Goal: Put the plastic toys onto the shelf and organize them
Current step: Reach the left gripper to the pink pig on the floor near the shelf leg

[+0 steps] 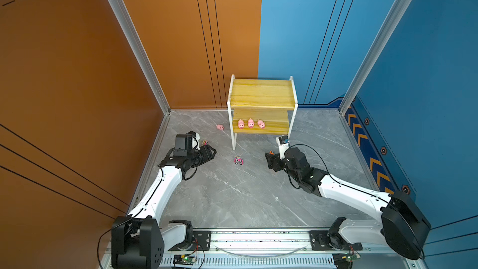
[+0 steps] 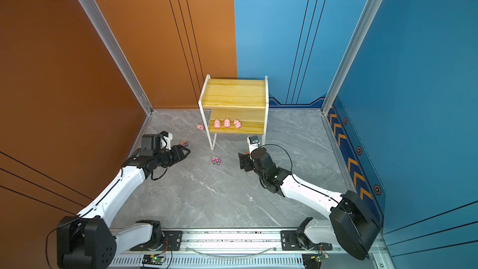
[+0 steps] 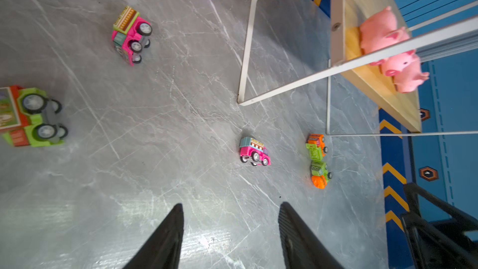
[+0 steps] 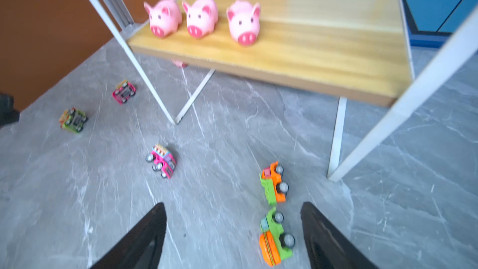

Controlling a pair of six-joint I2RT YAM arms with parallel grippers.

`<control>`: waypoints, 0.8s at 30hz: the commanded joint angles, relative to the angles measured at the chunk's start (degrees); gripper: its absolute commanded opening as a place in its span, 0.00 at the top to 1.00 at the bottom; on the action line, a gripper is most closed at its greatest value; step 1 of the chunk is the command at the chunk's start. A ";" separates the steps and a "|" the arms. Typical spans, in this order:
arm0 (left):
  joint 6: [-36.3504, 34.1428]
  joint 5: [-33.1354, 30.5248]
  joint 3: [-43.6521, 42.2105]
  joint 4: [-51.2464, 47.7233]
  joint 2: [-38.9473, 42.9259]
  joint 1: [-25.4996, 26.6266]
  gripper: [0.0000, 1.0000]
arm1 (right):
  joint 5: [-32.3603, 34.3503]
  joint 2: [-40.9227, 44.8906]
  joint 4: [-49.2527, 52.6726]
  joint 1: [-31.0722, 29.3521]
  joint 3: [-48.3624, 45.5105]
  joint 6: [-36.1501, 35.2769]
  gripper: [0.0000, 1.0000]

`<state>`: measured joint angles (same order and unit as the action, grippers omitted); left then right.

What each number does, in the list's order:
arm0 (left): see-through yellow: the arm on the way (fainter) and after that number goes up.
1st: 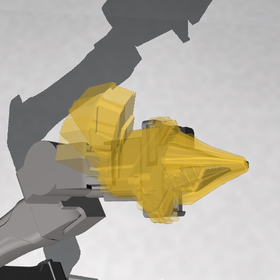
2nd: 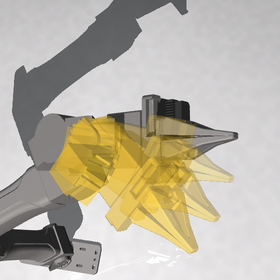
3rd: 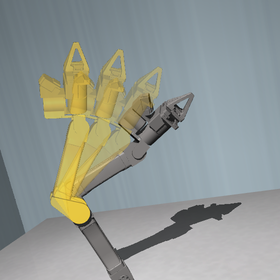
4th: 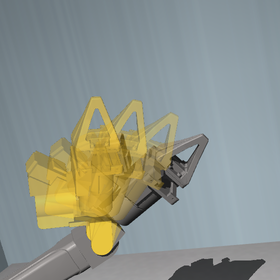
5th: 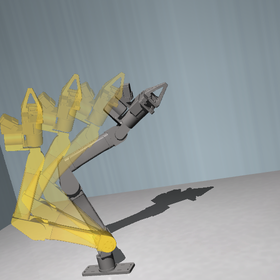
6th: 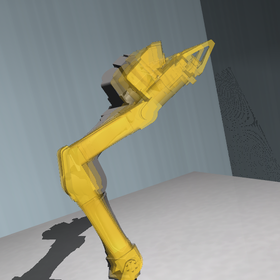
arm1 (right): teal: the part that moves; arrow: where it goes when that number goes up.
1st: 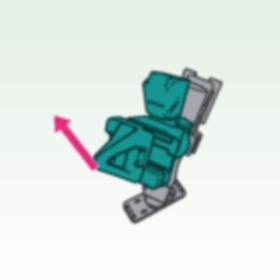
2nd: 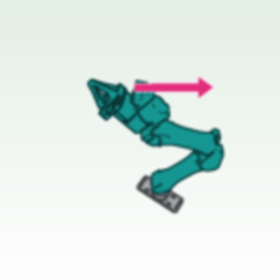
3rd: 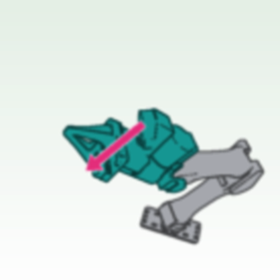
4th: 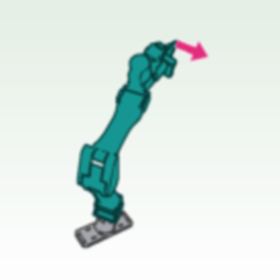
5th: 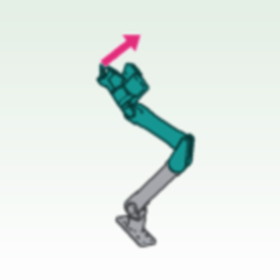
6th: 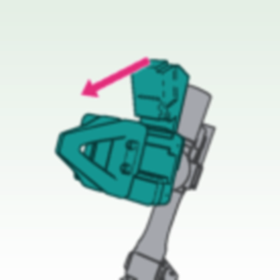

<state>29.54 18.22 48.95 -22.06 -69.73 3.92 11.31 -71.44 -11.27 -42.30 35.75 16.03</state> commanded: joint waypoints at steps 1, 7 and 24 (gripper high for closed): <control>-1.64 -8.53 5.50 -4.31 -3.55 2.16 0.39 | -2.68 4.29 -3.69 0.66 -6.75 -2.93 0.17; 0.24 -17.04 18.99 -8.37 -15.98 4.45 0.39 | -6.44 6.68 -13.71 3.88 -14.37 -2.33 0.16; 18.51 -21.74 52.88 -12.21 -51.38 1.75 0.41 | -11.42 2.94 -14.71 9.08 -13.68 -1.93 0.16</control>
<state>43.05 -0.25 97.76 -31.29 -119.68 5.61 1.19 -67.57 -25.32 -33.93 21.56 14.35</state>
